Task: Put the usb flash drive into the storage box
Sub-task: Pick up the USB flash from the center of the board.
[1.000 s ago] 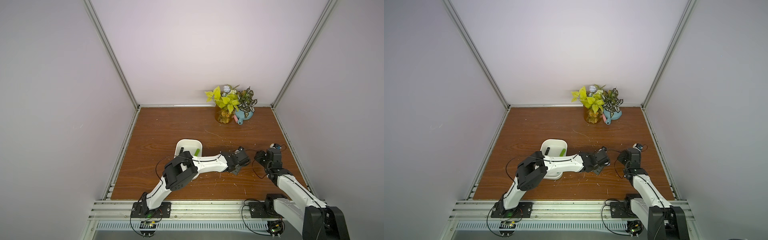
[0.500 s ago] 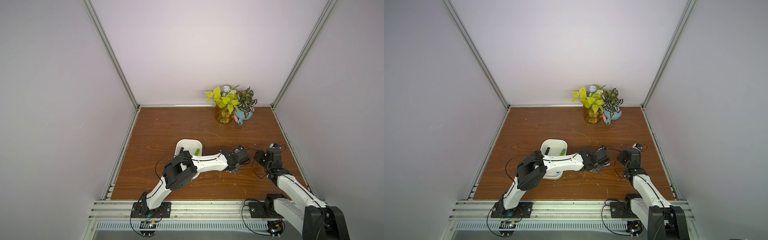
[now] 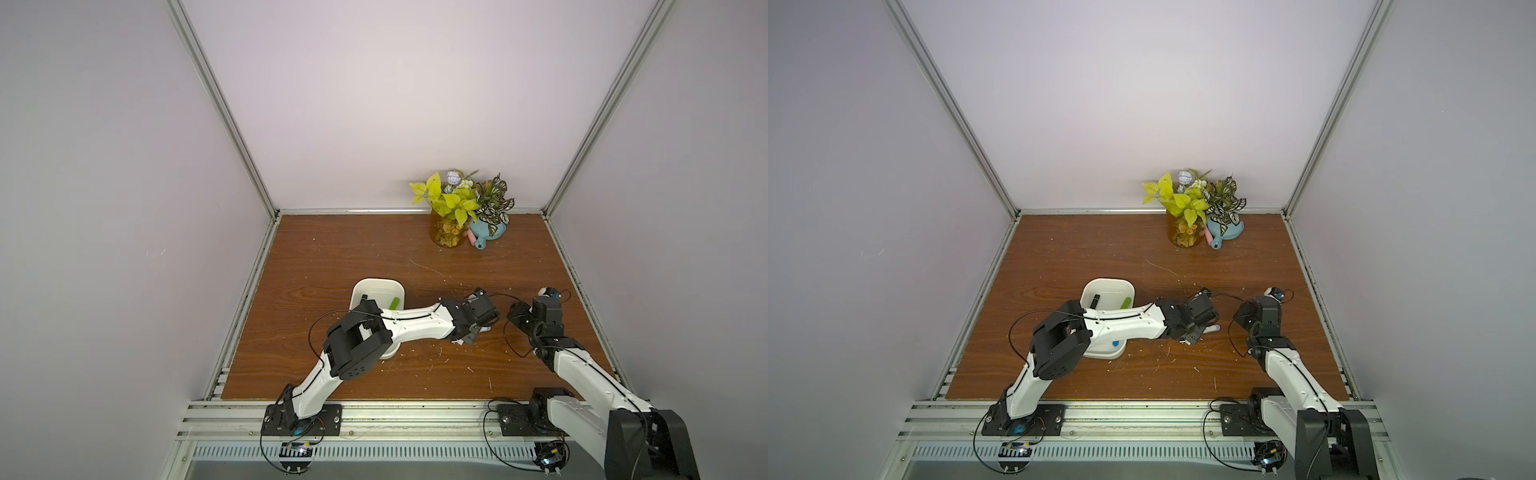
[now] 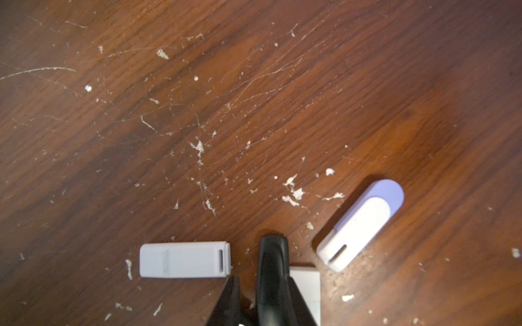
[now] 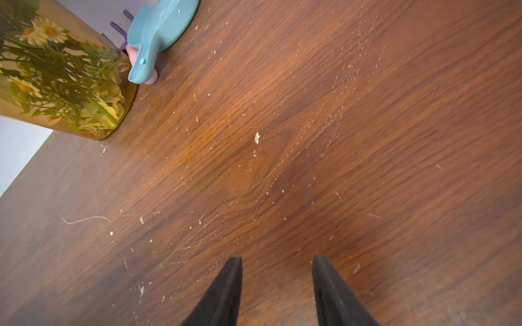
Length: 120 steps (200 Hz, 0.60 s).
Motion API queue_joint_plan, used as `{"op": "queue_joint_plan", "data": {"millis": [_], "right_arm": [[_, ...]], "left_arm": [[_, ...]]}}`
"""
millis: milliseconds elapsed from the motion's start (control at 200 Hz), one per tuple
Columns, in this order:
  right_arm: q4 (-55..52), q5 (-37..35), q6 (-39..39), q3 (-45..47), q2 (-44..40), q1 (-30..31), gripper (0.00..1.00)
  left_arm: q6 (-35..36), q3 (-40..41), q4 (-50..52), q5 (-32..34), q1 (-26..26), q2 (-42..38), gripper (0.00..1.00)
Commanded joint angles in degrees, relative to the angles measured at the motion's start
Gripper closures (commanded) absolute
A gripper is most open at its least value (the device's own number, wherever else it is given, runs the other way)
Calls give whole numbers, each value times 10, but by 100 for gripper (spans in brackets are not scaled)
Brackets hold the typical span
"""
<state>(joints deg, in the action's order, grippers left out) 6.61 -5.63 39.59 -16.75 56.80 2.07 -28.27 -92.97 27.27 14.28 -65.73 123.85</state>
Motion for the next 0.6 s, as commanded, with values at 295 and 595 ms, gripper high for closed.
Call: {"op": "queue_joint_plan", "data": {"millis": [295, 595], "right_arm": [[14, 5, -8, 2, 4, -3, 53], [16, 8, -8, 1, 8, -3, 52]], "left_arm": [[0, 11, 13, 4, -3, 25, 75], [-1, 20, 13, 3, -13, 23, 71]]}}
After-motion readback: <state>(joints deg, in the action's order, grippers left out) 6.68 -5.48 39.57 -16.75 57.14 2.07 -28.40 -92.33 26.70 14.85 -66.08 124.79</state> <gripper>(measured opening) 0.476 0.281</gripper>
